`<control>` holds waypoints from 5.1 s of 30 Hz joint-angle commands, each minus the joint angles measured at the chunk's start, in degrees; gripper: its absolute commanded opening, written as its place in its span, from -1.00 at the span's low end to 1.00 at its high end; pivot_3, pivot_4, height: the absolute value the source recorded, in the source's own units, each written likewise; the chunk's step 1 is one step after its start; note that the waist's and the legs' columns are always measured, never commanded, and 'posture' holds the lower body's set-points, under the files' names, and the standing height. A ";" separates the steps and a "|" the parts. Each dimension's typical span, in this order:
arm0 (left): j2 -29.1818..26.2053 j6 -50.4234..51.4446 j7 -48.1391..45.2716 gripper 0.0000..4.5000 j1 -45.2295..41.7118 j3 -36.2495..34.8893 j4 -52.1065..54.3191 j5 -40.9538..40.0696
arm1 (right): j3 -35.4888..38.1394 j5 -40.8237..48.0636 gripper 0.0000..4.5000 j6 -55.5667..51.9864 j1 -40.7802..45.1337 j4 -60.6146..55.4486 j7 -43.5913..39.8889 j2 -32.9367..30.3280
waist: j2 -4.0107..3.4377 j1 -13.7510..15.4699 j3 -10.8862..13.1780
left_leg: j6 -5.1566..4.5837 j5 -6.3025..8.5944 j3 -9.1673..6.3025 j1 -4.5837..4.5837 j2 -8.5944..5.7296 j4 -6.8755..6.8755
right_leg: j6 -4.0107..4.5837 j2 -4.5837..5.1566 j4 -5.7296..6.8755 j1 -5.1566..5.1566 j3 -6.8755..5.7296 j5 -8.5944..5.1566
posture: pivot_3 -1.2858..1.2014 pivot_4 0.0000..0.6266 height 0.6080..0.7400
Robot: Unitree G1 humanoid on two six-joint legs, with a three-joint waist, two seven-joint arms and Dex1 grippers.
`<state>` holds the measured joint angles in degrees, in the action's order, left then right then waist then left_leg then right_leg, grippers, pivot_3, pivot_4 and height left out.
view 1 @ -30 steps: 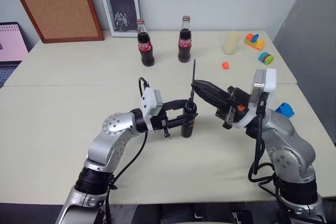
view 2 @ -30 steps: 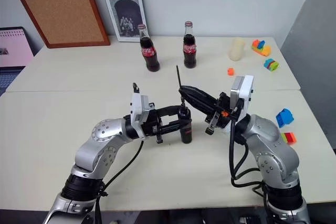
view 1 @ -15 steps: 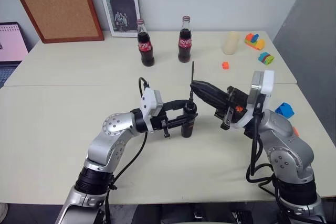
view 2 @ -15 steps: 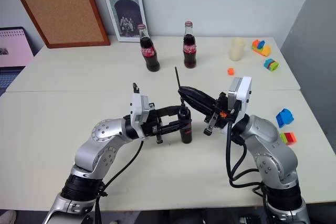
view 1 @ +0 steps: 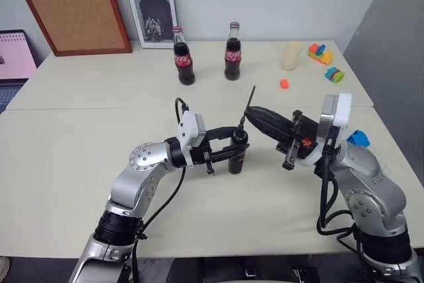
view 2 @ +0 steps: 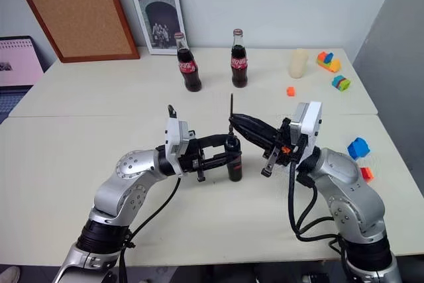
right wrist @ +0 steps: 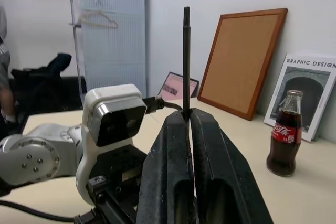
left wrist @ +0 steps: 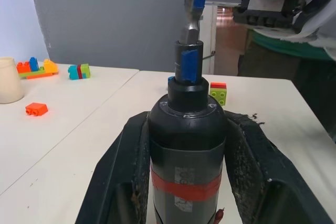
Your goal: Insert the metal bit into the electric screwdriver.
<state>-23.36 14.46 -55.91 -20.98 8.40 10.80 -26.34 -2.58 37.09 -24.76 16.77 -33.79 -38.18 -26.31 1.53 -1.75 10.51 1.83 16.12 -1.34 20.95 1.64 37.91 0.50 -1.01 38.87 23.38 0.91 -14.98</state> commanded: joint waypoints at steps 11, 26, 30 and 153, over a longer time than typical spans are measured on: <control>-0.84 0.09 -1.27 -0.28 0.19 1.18 0.31 0.89 | 1.06 7.12 -1.00 -18.35 7.15 -1.61 5.72 -5.28 | 0.01 0.00 -0.01 | 0.00 0.00 -0.01 -0.08 0.01 -0.02 | 0.01 0.00 -0.02 -0.10 0.01 -0.01 | 0.03 -0.52 1.00; -0.43 0.37 -0.65 -0.28 -0.05 0.31 -0.07 0.75 | 5.09 14.30 -1.00 -25.78 8.36 -2.74 9.93 -8.60 | 0.02 0.00 -0.01 | -0.01 0.01 0.00 -0.05 0.01 -0.07 | 0.01 0.00 -0.13 -0.10 -0.03 -0.01 | 0.03 -0.52 1.00; -0.28 0.25 -0.37 -0.28 0.00 0.22 0.14 0.79 | 4.54 15.18 -1.00 -26.89 8.79 -3.93 10.96 -8.95 | 0.02 -0.01 -0.01 | -0.01 0.01 0.00 -0.05 0.02 -0.08 | 0.01 0.00 -0.16 -0.10 -0.02 -0.01 | 0.03 -0.52 1.00; 4.44 -2.37 9.49 -0.28 0.71 0.35 3.74 4.50 | 5.05 29.07 -1.00 -32.72 11.86 -13.37 42.23 -5.73 | 0.03 0.07 0.03 | 0.00 0.00 0.01 0.95 0.03 -0.04 | -0.05 0.04 -0.29 0.72 -0.05 0.03 | 0.03 -0.52 1.00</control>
<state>-18.89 13.21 -46.38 -19.65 8.79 13.22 -22.08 2.07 64.77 -57.60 29.54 -46.00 3.87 -31.47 1.56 -1.68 10.55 1.83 16.13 -1.32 21.90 1.66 37.87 0.44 -0.97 38.58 24.10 0.86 -14.96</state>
